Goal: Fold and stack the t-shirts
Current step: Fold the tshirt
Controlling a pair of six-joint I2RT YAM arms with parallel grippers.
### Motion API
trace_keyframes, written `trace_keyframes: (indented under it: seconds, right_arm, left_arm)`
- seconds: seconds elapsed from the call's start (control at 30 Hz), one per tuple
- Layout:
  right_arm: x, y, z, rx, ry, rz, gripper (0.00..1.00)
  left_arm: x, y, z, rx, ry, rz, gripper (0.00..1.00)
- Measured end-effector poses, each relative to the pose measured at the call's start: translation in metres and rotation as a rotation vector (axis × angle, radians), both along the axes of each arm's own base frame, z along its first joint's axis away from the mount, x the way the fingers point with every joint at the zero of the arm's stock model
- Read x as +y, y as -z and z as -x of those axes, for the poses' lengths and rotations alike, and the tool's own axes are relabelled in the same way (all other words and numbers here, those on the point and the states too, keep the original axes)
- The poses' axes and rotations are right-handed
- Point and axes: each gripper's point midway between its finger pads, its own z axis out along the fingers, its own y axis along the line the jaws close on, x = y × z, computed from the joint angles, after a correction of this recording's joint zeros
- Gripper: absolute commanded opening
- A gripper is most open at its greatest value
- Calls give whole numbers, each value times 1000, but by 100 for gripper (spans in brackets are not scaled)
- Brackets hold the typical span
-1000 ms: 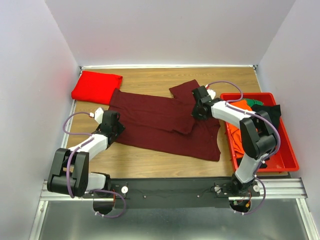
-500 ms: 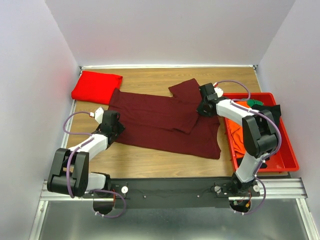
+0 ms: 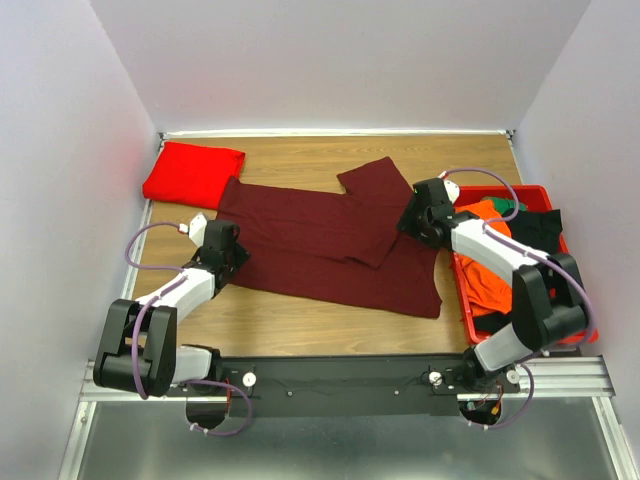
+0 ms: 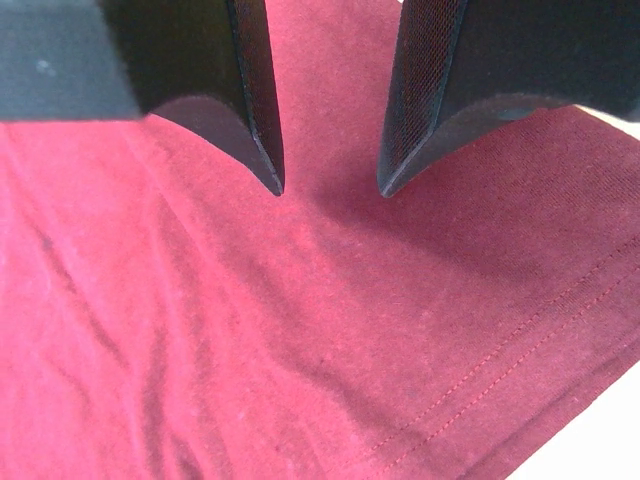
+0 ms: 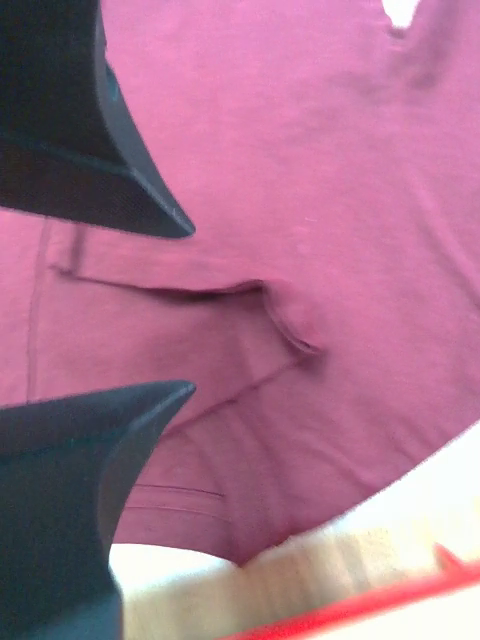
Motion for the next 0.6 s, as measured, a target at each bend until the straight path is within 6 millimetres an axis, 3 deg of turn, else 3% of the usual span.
trace_keyframes:
  seconds: [0.1, 0.2, 0.37, 0.6]
  right_arm:
    - [9, -3, 18, -19, -55, 5, 50]
    - [32, 4, 44, -12, -153, 18, 40]
    - [58, 21, 85, 25, -275, 35, 36]
    - [72, 36, 97, 58, -335, 64, 35]
  left_arm:
    - [0, -4, -2, -12, 0, 2, 50]
    - [0, -7, -3, -19, 0, 3, 50]
    - [0, -6, -2, -11, 0, 2, 50]
    - [0, -7, -2, -5, -1, 0, 50]
